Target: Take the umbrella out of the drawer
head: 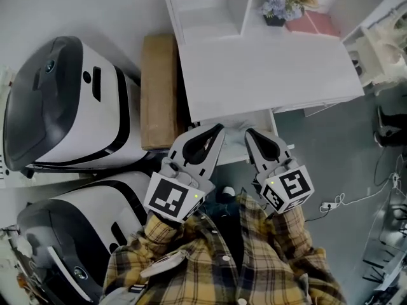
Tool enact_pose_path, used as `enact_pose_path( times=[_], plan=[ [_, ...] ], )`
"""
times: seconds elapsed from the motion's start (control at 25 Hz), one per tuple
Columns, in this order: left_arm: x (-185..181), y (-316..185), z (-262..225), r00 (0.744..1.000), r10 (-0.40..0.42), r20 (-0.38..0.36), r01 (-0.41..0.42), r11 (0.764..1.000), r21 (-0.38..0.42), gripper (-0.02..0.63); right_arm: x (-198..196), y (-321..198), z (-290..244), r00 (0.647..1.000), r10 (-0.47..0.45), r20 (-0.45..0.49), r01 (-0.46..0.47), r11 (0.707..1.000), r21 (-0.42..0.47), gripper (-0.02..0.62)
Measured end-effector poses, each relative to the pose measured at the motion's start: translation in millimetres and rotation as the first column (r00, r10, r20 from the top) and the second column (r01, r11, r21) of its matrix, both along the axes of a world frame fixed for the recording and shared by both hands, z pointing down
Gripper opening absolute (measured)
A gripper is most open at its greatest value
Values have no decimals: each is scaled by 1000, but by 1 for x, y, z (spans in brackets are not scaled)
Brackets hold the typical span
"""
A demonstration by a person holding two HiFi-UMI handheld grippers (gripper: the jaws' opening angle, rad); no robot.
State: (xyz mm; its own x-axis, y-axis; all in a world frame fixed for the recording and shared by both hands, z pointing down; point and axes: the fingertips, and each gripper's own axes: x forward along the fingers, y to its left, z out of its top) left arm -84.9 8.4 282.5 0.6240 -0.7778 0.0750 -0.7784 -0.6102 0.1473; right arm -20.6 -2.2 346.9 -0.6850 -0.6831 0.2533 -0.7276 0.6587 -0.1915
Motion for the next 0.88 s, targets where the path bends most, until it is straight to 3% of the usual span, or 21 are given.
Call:
enact_pose_path(
  times=[0.44, 0.68, 0.88],
  plan=[
    [-9, -67, 22, 993, 121, 3, -121, 990, -73, 20, 7, -59, 24, 989, 145, -31, -147, 987, -71, 18],
    [1, -76, 28, 975, 220, 15, -218, 972, -86, 20, 17, -64, 23, 973, 224, -46, -227, 970, -81, 18],
    [14, -78, 30, 967, 256, 3, -254, 962, -103, 20, 30, -59, 23, 963, 262, -60, -267, 959, -90, 18]
  ],
)
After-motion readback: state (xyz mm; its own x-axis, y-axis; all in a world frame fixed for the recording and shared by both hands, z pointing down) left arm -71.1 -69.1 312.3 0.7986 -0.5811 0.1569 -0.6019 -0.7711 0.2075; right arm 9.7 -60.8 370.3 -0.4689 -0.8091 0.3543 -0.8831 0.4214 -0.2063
